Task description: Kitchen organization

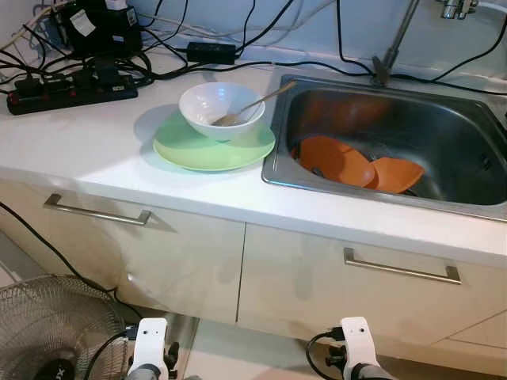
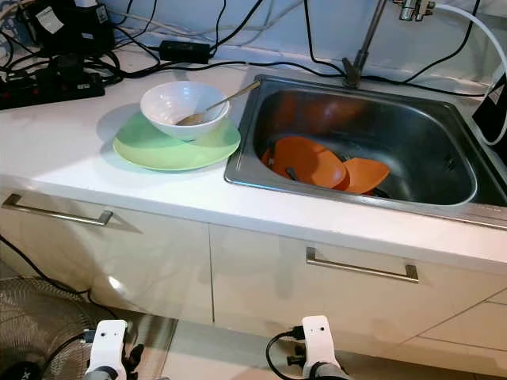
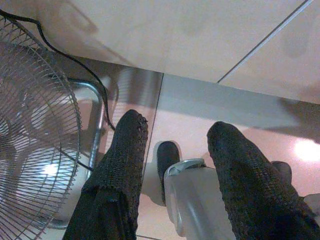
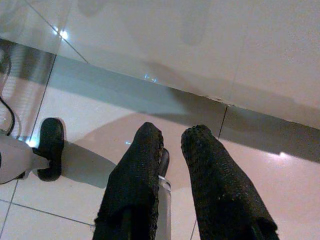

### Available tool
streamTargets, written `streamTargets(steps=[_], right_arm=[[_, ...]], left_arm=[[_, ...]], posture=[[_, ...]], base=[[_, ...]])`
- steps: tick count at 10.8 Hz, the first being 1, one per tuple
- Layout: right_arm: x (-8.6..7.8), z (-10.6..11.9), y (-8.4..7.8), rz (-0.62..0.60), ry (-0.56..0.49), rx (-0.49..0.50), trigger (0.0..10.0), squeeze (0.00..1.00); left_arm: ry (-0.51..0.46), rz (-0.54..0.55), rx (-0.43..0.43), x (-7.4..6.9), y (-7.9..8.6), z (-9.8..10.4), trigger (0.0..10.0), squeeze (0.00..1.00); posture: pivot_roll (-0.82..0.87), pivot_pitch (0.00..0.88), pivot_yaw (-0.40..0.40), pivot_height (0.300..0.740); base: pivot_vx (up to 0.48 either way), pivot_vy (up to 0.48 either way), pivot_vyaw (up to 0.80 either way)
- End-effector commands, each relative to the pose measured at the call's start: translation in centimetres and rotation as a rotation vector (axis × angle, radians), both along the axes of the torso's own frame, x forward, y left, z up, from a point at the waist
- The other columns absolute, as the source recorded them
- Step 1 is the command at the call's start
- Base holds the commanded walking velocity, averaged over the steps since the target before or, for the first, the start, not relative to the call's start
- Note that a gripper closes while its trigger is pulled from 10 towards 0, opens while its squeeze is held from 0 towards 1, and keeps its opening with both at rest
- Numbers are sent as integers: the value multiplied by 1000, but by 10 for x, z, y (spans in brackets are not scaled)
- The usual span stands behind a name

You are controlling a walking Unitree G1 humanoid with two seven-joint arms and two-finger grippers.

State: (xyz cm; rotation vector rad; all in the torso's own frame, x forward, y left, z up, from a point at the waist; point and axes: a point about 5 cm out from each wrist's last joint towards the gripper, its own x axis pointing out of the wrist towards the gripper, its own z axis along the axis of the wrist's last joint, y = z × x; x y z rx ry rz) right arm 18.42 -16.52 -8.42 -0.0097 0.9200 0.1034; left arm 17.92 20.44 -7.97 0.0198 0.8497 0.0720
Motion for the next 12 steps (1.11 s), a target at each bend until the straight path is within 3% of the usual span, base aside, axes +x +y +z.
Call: streamTargets(steps=[1,9,12], right_arm=[[-1,0,-3,-21,2,2,10000,0],[-2,0,-5,-34,-6,-4,10000,0],[-1,0,-9,-113,-17,-12,10000,0]], left_arm=[[24,-12,-3,-5,-2,-3,10000,0],[33,-42,-2,-4,-3,-3,10000,0],[22,-101,-10,10,-13,2,10000,0]], posture=[[212,86,-62,725],[181,53,-39,725],[108,52,10,725]], base=[[0,0,0],[0,0,-51],[0,0,0]])
